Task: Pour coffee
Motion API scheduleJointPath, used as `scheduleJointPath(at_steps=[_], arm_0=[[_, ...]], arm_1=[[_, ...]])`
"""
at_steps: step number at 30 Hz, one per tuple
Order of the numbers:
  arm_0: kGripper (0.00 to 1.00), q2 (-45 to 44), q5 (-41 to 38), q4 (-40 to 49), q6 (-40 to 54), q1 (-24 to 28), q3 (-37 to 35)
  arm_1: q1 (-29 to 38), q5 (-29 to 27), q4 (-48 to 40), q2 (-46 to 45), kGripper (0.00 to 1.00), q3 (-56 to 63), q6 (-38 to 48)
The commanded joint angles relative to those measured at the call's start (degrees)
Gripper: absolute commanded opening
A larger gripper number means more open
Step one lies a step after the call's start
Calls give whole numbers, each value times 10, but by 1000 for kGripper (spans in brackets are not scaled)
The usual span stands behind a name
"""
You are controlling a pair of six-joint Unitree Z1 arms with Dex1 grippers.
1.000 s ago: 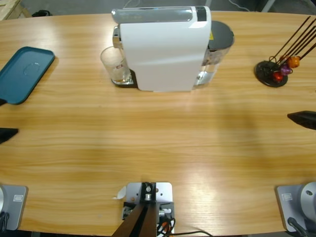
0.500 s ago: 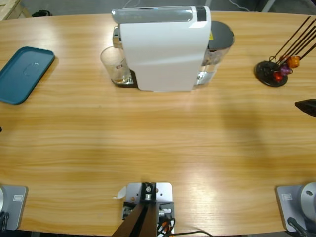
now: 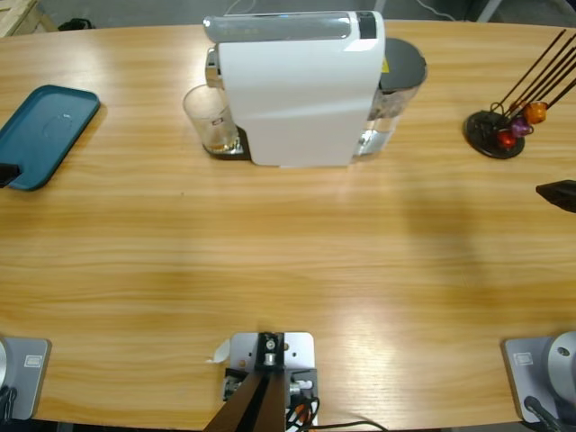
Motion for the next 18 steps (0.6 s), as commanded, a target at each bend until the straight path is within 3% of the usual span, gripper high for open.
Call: scheduleJointPath(at_steps=[1, 14, 18], arm_0=[[998, 31, -11, -21, 16, 5, 27], [1000, 22, -14, -51, -3, 16, 13], [1000, -4, -15, -65, -13, 16, 57]], arm_1=[[5, -2, -5, 22, 1000, -9, -5], [5, -2, -4, 27, 1000, -10, -5], [5, -2, -4, 27, 1000, -10, -5]])
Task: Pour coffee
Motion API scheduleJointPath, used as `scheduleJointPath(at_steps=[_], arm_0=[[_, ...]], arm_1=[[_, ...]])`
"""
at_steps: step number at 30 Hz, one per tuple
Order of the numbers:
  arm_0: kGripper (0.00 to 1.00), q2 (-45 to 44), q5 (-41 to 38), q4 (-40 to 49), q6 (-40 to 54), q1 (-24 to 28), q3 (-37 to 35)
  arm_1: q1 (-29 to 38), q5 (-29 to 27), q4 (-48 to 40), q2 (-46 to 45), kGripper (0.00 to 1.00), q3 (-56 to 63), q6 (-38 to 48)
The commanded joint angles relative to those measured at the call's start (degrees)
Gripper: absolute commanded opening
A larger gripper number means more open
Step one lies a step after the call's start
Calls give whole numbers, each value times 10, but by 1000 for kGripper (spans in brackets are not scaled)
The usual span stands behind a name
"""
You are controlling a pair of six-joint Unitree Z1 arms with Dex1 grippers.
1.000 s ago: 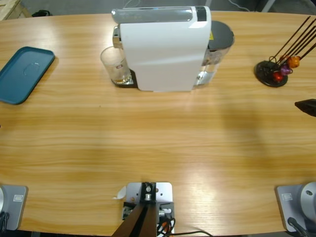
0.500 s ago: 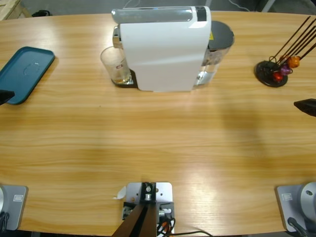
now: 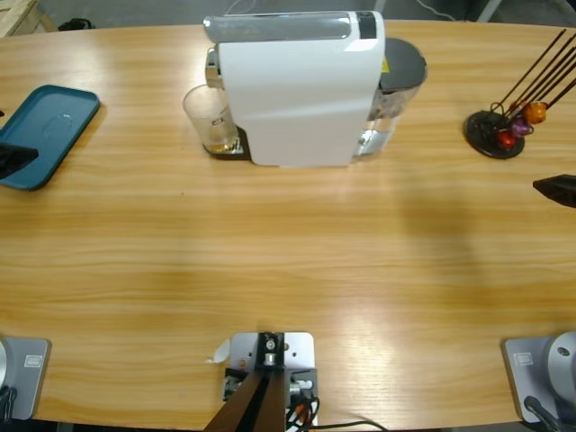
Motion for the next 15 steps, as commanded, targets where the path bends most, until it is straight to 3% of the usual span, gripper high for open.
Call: scheduleJointPath(at_steps=[1, 4, 9, 15], arm_0=[[1000, -51, -15, -26, -29, 5, 68], [1000, -118, -43, -65, -30, 3, 99], [1000, -51, -110, -64, -29, 0, 89], [1000, -39, -107, -58, -29, 0, 85]], arm_1=[[5, -2, -4, 12, 1000, 1, -5], [5, -2, -3, 9, 1000, 2, -5], [5, -2, -3, 9, 1000, 2, -5], [5, -2, -3, 9, 1000, 2, -5]])
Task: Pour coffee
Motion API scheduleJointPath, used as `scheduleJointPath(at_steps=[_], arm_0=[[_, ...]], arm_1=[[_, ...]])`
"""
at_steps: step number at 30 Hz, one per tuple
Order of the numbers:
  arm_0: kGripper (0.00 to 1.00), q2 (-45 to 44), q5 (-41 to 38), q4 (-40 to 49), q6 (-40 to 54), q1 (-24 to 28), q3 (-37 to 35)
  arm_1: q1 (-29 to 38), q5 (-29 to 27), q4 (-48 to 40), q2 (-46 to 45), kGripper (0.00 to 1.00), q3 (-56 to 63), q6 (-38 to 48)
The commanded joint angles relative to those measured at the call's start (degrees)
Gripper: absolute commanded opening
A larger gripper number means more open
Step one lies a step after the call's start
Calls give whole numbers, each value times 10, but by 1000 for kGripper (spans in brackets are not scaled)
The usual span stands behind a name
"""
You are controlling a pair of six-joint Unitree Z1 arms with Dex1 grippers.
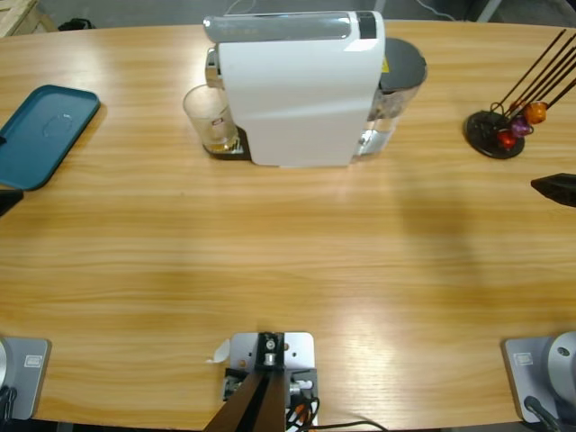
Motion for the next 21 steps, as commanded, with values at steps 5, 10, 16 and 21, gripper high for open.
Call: scheduleJointPath(at_steps=[5, 10, 16, 21], arm_0=[[1000, 33, 33, 3, 1, 0, 12], [1000, 59, 61, 6, -3, 0, 3], [1000, 70, 59, 7, -1, 1, -1], [1000, 35, 106, 5, 3, 17, 7]], arm_1=[[5, -2, -3, 7, 1000, 3, -5], [5, -2, -1, 8, 1000, 2, -4], [5, -2, -1, 9, 1000, 2, -4], [5, -2, -1, 12, 1000, 2, -4]])
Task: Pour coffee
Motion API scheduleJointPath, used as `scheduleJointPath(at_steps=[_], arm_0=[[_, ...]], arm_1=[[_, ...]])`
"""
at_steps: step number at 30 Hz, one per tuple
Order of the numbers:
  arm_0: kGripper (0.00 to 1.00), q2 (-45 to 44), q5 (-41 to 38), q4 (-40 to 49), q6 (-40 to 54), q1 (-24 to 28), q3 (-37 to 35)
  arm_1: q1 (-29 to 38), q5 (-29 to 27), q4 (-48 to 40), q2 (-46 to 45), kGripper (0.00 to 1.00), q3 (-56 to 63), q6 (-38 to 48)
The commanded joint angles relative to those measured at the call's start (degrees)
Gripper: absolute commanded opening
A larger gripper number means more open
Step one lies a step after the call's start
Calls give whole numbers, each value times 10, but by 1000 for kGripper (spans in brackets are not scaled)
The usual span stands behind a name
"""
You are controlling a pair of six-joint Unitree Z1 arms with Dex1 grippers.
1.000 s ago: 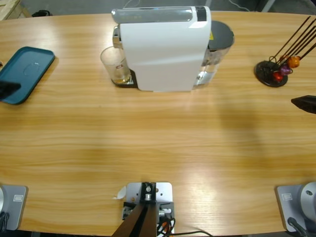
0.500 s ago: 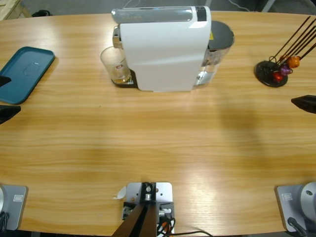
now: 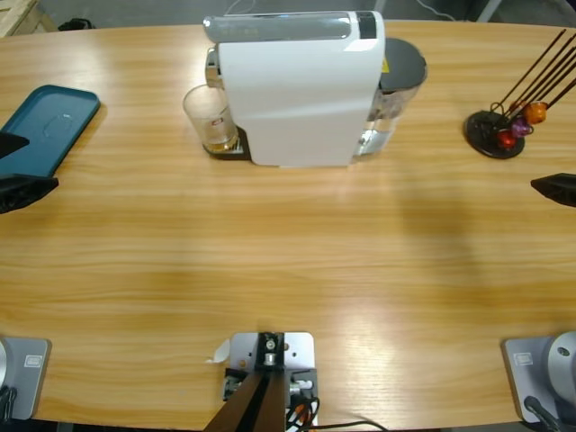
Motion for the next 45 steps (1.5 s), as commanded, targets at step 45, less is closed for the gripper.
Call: scheduleJointPath(at_steps=[45], arm_0=[[1000, 88, 10, -107, 62, 26, 24]], arm_1=[[5, -2, 6, 27, 1000, -2, -1]])
